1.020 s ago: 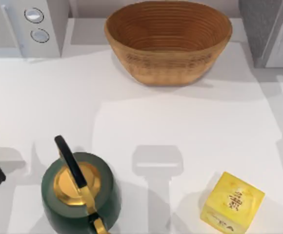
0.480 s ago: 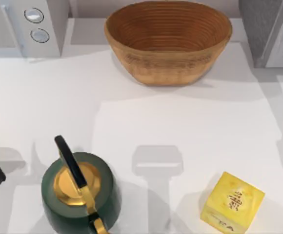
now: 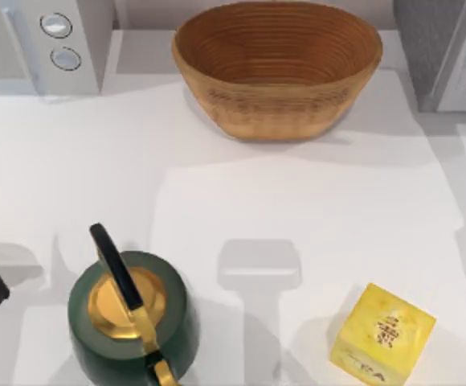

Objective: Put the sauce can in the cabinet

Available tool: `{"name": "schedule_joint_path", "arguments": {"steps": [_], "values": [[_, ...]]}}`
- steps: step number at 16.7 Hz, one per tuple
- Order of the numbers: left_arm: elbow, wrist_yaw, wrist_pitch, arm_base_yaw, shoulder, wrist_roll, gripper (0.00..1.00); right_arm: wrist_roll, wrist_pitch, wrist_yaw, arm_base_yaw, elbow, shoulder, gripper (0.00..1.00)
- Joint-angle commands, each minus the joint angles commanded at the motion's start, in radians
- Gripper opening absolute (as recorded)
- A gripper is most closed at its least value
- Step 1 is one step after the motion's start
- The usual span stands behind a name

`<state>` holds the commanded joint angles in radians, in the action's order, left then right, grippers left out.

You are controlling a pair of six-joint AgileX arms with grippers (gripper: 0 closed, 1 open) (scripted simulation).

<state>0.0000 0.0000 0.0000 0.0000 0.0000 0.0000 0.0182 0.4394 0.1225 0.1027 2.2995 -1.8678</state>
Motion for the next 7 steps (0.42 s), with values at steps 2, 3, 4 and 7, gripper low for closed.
{"name": "schedule_joint_path", "arguments": {"steps": [2, 3, 4, 7], "values": [[0.000, 0.000, 0.000, 0.000, 0.000, 0.000, 1.00, 0.000, 0.000, 0.000, 0.000, 0.000, 0.000, 1.00], [0.000, 0.000, 0.000, 0.000, 0.000, 0.000, 1.00, 0.000, 0.000, 0.000, 0.000, 0.000, 0.000, 1.00], [0.000, 0.000, 0.000, 0.000, 0.000, 0.000, 1.00, 0.000, 0.000, 0.000, 0.000, 0.000, 0.000, 1.00], [0.000, 0.000, 0.000, 0.000, 0.000, 0.000, 1.00, 0.000, 0.000, 0.000, 0.000, 0.000, 0.000, 1.00]]}}
